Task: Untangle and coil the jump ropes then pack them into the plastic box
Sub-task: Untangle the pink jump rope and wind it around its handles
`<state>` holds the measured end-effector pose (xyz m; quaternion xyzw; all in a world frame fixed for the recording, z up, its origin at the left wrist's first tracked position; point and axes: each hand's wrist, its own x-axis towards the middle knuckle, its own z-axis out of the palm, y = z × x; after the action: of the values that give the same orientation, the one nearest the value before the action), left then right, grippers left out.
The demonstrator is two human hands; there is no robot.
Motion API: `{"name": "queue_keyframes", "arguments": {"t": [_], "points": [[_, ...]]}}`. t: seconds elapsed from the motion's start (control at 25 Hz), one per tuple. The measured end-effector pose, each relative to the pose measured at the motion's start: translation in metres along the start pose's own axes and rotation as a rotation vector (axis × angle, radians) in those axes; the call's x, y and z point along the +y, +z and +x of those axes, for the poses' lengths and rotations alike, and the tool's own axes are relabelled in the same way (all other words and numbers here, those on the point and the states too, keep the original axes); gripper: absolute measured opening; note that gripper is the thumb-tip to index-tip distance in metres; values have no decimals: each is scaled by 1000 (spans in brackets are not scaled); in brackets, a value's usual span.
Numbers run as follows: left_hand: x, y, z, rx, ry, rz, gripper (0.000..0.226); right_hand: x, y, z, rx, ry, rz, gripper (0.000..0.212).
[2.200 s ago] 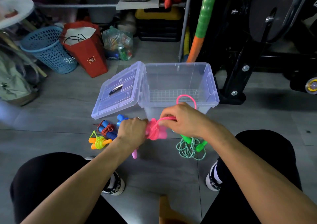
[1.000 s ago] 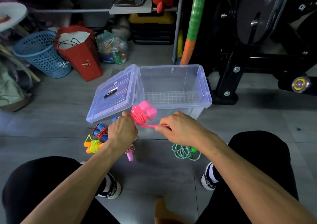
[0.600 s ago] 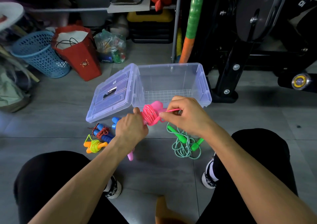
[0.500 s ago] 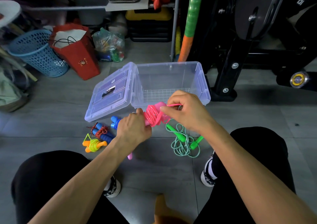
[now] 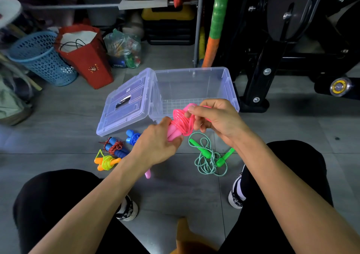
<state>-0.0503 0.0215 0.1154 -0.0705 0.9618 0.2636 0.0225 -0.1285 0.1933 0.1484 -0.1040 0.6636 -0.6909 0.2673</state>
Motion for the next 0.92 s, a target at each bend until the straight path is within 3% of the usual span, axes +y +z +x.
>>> {"name": "queue_keyframes", "arguments": {"t": [0.12, 0.24, 0.48, 0.64, 0.8, 0.92], "points": [[-5, -2, 10, -14, -156, -253, 25, -1, 0, -1, -57, -10, 282, 23], [-12, -5, 16, 85, -266, -352, 27, -2, 1, -1, -118, -39, 528, 12], [-1, -4, 11, 289, -70, 71, 32, 8, 16, 3, 287, -226, -69, 23], [11, 4, 3, 343, 101, 351, 46, 14, 15, 1, 298, -482, -506, 31], [10, 4, 6, 362, 149, 376, 60, 17, 17, 0, 345, -527, -601, 36], [15, -1, 2, 362, 218, 191, 47, 14, 17, -2, 363, -596, -612, 38]]}}
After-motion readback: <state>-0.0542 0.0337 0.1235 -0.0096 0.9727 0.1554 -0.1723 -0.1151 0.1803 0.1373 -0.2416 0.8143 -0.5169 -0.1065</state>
